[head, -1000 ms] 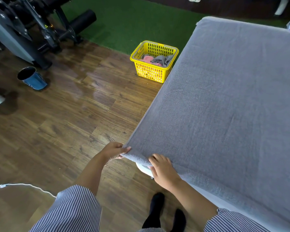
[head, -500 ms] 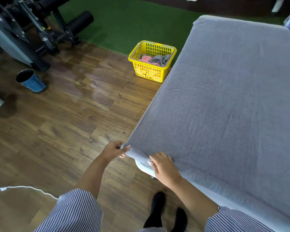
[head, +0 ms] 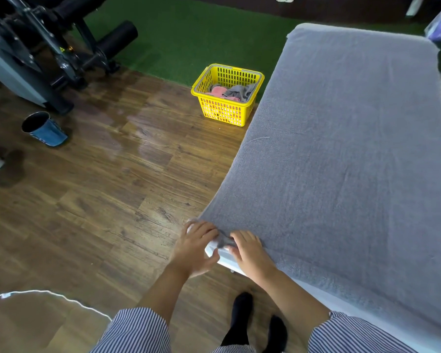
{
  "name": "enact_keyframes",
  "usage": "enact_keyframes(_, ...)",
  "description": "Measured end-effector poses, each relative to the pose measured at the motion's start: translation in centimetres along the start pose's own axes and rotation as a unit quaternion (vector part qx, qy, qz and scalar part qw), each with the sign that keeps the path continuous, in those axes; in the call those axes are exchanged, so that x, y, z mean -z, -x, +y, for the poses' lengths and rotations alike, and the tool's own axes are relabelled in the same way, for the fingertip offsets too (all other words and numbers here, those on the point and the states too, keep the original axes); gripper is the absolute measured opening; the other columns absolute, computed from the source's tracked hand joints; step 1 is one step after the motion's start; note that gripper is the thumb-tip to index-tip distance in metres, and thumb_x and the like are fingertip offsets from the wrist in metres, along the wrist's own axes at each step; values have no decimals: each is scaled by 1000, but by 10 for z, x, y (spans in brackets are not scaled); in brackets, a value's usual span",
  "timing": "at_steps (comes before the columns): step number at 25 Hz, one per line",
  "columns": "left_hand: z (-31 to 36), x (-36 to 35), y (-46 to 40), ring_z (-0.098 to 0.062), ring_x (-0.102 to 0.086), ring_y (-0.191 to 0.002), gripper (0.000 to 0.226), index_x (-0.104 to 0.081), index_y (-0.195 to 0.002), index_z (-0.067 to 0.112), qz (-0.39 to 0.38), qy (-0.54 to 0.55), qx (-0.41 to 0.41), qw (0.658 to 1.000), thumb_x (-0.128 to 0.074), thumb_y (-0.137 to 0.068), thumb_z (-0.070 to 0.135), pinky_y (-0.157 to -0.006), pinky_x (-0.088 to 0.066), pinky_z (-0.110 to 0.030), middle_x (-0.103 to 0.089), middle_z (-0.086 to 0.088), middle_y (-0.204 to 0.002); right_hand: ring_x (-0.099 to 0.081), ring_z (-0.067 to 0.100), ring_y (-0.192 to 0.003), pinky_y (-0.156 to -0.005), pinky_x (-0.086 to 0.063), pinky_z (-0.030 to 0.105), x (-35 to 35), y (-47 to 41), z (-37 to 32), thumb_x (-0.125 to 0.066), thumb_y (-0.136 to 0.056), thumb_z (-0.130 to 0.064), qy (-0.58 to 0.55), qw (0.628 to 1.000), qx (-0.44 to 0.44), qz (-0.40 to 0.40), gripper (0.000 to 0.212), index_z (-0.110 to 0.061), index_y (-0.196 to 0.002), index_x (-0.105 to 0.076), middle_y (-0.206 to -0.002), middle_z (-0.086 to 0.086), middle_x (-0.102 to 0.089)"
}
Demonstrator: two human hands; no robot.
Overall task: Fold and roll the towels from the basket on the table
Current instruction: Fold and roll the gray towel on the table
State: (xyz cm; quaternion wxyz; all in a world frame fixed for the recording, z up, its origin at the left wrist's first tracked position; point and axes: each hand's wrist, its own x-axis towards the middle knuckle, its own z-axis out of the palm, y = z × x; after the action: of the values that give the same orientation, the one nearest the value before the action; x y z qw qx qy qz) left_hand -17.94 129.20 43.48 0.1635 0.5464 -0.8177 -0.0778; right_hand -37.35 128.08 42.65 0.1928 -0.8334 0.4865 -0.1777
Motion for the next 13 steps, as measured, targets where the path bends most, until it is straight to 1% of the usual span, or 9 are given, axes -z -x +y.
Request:
enact_keyframes(1, 0, -1, 0, -11, -56, -108, 29, -67, -101, 21, -16, -8, -18, 1000, -57, -77, 35, -104, -35, -36, -64, 8, -108, -59, 13, -83, -74, -49, 26, 1, 5, 4, -59, -87, -35, 12, 1000, 22, 3, 24, -18, -103, -52, -89, -5, -59)
enact_keyframes(3, -3, -3, -1, -12, -59, -104, 27, -67, -105, 19, -23, -33, -43, 998, -54, -83, 28, -105, -34, -37, -66, 6, -107, -56, 11, -91, -81, -44, 23, 9, 22, 17, -37, -94, -43, 57, 997, 53, -7, 31, -19, -110, -49, -99, -5, -60)
enact_keyframes(4, -5, -4, -2, -14, -58, -101, 27, -66, -107, 18, -22, -53, -52, 997, -58, -82, 22, -104, -33, -37, -66, 4, -106, -52, 12, -97, -85, -38, 23, 15, 35, 27, -25, -98, -42, 80, 995, 55, -14, 37, -18, -116, -47, -107, -3, -59)
enact_keyframes(5, -6, -4, -3, -15, -55, -100, 34, -64, -109, 18, -29, -70, -57, 995, -65, -74, 14, -103, -33, -38, -65, 3, -105, -48, 13, -103, -90, -33, 25, 23, 52, 41, -21, -99, -36, 102, 993, 52, -12, 39, -16, -122, -46, -115, -2, -55)
enact_keyframes(6, -8, -5, -4, -15, -52, -99, 51, -63, -110, 17, -41, -82, -59, 994, -73, -62, 4, -102, -32, -38, -64, 2, -104, -45, 14, -108, -94, -30, 28, 31, 72, 57, -26, -96, -26, 123, 991, 47, -8, 38, -15, -129, -43, -121, -1, -49)
enact_keyframes(7, -9, -5, -4, -16, -49, -99, 66, -62, -111, 16, -56, -90, -57, 993, -76, -49, -4, -101, -31, -39, -62, 1, -103, -43, 16, -112, -98, -27, 30, 41, 95, 75, -36, -88, -15, 138, 990, 32, -7, 47, -14, -135, -39, -125, 0, -45)
enact_keyframes(9, -7, -8, -8, -18, -47, -97, 82, -57, -111, 15, -57, -94, -65, 992, -75, -36, -10, -99, -31, -40, -60, -1, -99, -42, 21, -115, -101, -27, 33, 67, 149, 110, -53, -67, 2, 168, 986, -18, -12, 79, -13, -142, -32, -128, 3, -42)
enact_keyframes(11, -9, -14, -11, -22, -52, -95, 84, -52, -113, 15, -55, -97, -63, 992, -73, -36, -9, -96, -32, -42, -58, -2, -100, -43, 22, -113, -98, -30, 32, 95, 197, 135, -57, -61, 8, 188, 977, -100, -12, 91, -16, -143, -26, -127, 3, -42)
enact_keyframes(13, -9, -19, -13, -28, -58, -95, 71, -50, -116, 15, -50, -97, -51, 993, -64, -49, -3, -96, -35, -47, -54, -3, -105, -44, 22, -111, -96, -39, 36, 119, 237, 152, -59, -62, 11, 196, 965, -171, -11, 93, -18, -142, -24, -126, 3, -41)
